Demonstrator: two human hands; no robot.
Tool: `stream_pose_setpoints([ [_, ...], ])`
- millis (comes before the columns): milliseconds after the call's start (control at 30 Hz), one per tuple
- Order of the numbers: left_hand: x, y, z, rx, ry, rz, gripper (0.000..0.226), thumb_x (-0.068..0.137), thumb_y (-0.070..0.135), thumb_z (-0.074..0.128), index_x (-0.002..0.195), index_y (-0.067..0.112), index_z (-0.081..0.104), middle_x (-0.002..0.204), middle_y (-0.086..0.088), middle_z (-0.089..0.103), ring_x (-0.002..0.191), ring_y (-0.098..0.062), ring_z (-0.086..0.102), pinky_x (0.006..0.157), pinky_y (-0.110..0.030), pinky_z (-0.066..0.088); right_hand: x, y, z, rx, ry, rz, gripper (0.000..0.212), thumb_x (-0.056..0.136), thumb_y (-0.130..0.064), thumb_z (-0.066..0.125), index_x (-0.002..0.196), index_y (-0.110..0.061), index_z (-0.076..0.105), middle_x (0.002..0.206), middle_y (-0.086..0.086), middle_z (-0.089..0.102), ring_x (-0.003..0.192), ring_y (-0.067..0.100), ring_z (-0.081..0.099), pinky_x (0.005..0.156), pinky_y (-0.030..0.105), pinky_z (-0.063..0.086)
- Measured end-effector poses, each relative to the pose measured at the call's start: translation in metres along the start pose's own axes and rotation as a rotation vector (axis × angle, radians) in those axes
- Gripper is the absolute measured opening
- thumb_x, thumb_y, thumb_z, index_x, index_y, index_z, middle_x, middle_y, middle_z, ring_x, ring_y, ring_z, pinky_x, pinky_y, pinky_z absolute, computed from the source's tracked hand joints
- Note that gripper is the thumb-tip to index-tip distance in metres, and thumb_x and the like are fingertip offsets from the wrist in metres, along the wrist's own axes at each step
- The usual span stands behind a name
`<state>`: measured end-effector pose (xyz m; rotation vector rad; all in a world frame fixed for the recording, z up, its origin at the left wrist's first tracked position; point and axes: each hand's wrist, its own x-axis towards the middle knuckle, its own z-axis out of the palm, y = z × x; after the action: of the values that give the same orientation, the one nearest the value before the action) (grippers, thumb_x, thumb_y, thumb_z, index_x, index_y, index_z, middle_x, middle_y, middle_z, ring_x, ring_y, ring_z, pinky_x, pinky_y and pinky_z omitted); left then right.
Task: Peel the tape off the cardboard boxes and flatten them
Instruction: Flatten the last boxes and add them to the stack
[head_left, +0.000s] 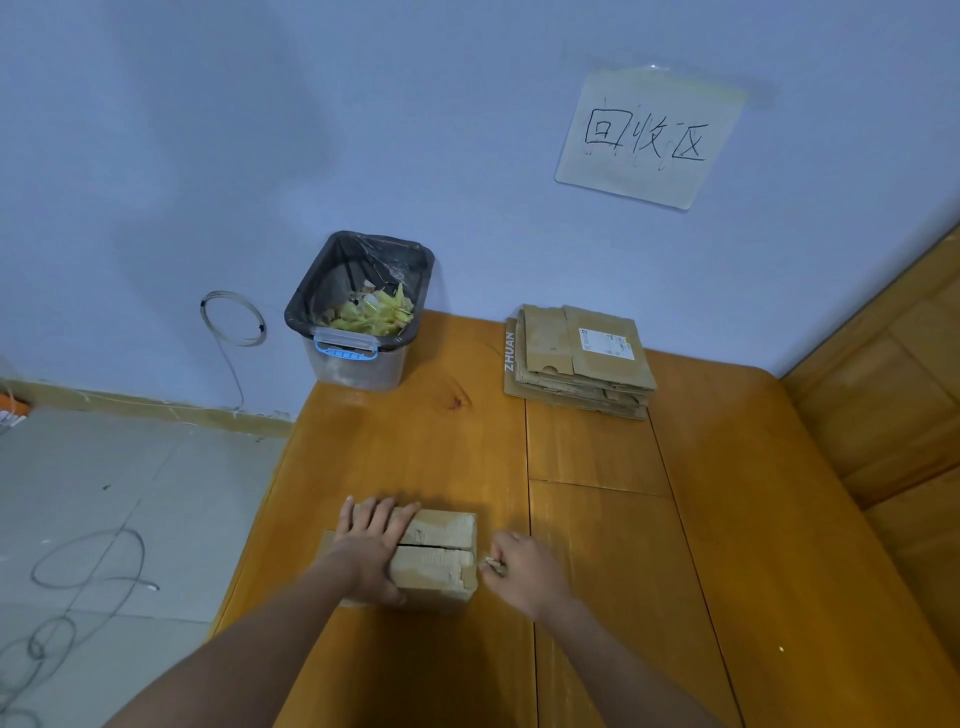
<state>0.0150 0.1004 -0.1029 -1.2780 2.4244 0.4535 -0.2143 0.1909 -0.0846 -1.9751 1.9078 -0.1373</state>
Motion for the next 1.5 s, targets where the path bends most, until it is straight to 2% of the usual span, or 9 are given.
stream_pose_setpoints([
  [167,-0.002,-0.002,-0.001,-0.013,-0.006,0.008,0.122,0.066,0.068,0.065,0.15,0.034,-0.017,0.159,-0.005,-0.002,0.146,-0.03,-0.011,0.112,-0.053,-0.02,0.0,-0.007,0.004,0.177,-0.046,0.092,0.024,0.089,-0.023,0.056,0.071,-0.027,0.039,0.064,-0.012,0.04,0.052,0.001,0.032,0.045,0.014,0.027],
  [267,-0.002,-0.007,-0.002,-0.045,-0.003,0.006,0.122,0.065,0.068,0.065,0.15,0.035,-0.016,0.158,-0.004,-0.001,0.147,-0.029,-0.011,0.112,-0.052,-0.02,0.001,-0.006,0.003,0.291,-0.005,0.096,0.033,0.086,-0.017,0.059,0.066,-0.028,0.035,0.063,-0.01,0.041,0.052,0.003,0.033,0.048,0.017,0.025],
  [467,-0.001,-0.011,-0.005,-0.084,0.036,0.01,0.119,0.066,0.068,0.064,0.151,0.035,-0.013,0.157,-0.003,0.004,0.146,-0.027,-0.006,0.113,-0.051,-0.017,0.004,0.008,-0.009,0.223,0.124,-0.026,0.018,0.085,-0.016,0.063,0.082,-0.023,0.047,0.092,-0.009,0.045,0.087,0.007,0.043,0.072,0.022,0.04],
  [567,-0.003,-0.013,-0.004,-0.094,0.045,0.015,0.118,0.067,0.067,0.063,0.151,0.035,-0.013,0.157,-0.002,0.004,0.146,-0.027,-0.006,0.114,-0.051,-0.016,0.004,0.011,-0.006,0.245,0.151,-0.012,0.025,0.083,-0.011,0.066,0.084,-0.025,0.045,0.103,-0.015,0.04,0.097,-0.002,0.04,0.075,0.01,0.038],
  [767,-0.009,-0.018,-0.004,-0.124,0.079,0.017,0.118,0.066,0.067,0.064,0.152,0.033,-0.011,0.155,0.0,0.008,0.146,-0.024,-0.002,0.115,-0.049,-0.014,0.01,0.006,0.002,0.377,0.177,0.139,0.022,0.085,-0.007,0.064,0.081,-0.019,0.046,0.091,-0.007,0.05,0.081,0.012,0.053,0.067,0.021,0.041],
  [900,-0.009,-0.02,-0.005,-0.126,0.078,0.023,0.118,0.066,0.067,0.063,0.152,0.033,-0.01,0.155,0.0,0.009,0.145,-0.024,0.0,0.115,-0.049,-0.014,0.009,0.025,-0.005,0.442,0.317,0.5,0.022,0.09,-0.013,0.059,0.079,-0.023,0.042,0.082,0.002,0.059,0.07,0.016,0.056,0.059,0.031,0.045],
  [1067,-0.003,-0.012,-0.008,-0.103,0.079,0.019,0.118,0.064,0.068,0.062,0.152,0.033,-0.008,0.154,0.0,0.011,0.145,-0.026,0.001,0.115,-0.051,-0.013,0.009,0.034,-0.018,0.391,0.278,0.296,0.012,0.087,-0.02,0.068,0.089,-0.019,0.056,0.1,-0.006,0.052,0.099,0.011,0.045,0.077,0.027,0.04],
  [1233,0.003,-0.006,-0.013,-0.085,0.07,0.003,0.118,0.064,0.068,0.064,0.153,0.032,-0.006,0.152,-0.001,0.015,0.145,-0.027,0.005,0.116,-0.054,-0.01,0.018,0.012,-0.016,0.466,0.251,0.153,0.013,0.083,-0.013,0.073,0.093,-0.011,0.065,0.098,-0.003,0.045,0.101,0.015,0.049,0.087,0.031,0.045],
  [1500,0.013,-0.019,-0.03,-0.065,0.084,-0.009,0.12,0.063,0.068,0.066,0.153,0.032,-0.005,0.148,-0.002,0.019,0.143,-0.029,0.01,0.116,-0.055,-0.007,0.043,-0.008,-0.028,0.136,0.051,-0.099,0.007,0.09,-0.011,0.059,0.089,-0.017,0.056,0.092,-0.011,0.051,0.091,0.01,0.038,0.073,0.024,0.031],
])
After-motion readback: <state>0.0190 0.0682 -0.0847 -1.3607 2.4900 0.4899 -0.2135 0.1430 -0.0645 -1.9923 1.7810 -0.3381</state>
